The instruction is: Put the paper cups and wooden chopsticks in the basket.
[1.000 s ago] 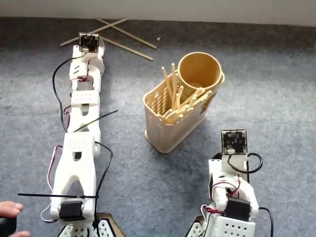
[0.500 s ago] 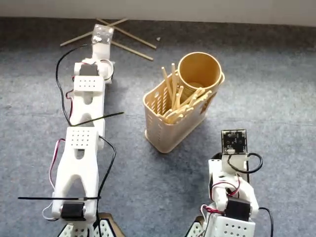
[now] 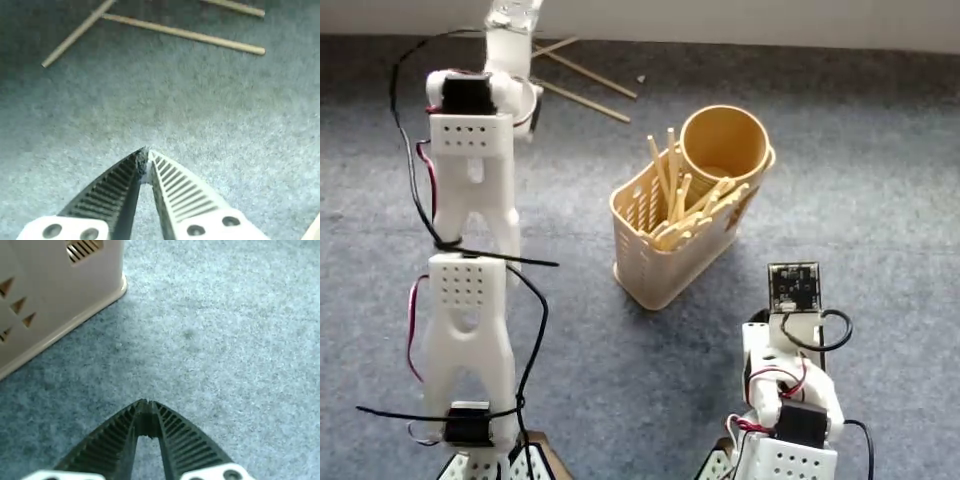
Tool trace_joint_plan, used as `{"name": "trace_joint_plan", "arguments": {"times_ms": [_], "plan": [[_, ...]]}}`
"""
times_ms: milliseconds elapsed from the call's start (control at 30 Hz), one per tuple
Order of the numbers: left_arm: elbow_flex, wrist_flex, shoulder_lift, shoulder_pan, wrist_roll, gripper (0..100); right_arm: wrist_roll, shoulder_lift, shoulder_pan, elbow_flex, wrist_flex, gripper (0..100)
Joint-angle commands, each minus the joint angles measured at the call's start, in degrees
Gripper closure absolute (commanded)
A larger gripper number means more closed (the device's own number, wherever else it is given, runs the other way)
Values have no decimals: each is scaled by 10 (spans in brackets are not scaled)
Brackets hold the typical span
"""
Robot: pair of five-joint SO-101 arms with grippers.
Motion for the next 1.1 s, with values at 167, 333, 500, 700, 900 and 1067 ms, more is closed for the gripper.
{"name": "trace_joint_plan", "arguments": {"times_ms": [167,333,500,700,900,1067], "plan": [[159,5,-305,1,0,993,9,-4,-7,56,-1,982],[415,3,-509,7,-1,993,9,-4,-7,56,-1,982],[686,2,-708,7,-2,993,9,-4,-7,57,-1,982],[1000,-67,-909,2,-5,993,9,-4,-7,58,-1,982],[1281,-233,-1109,-15,-4,993,9,-4,-7,58,-1,982],[1468,-353,-1229,-15,-4,993,9,-4,-7,59,-1,982]]}}
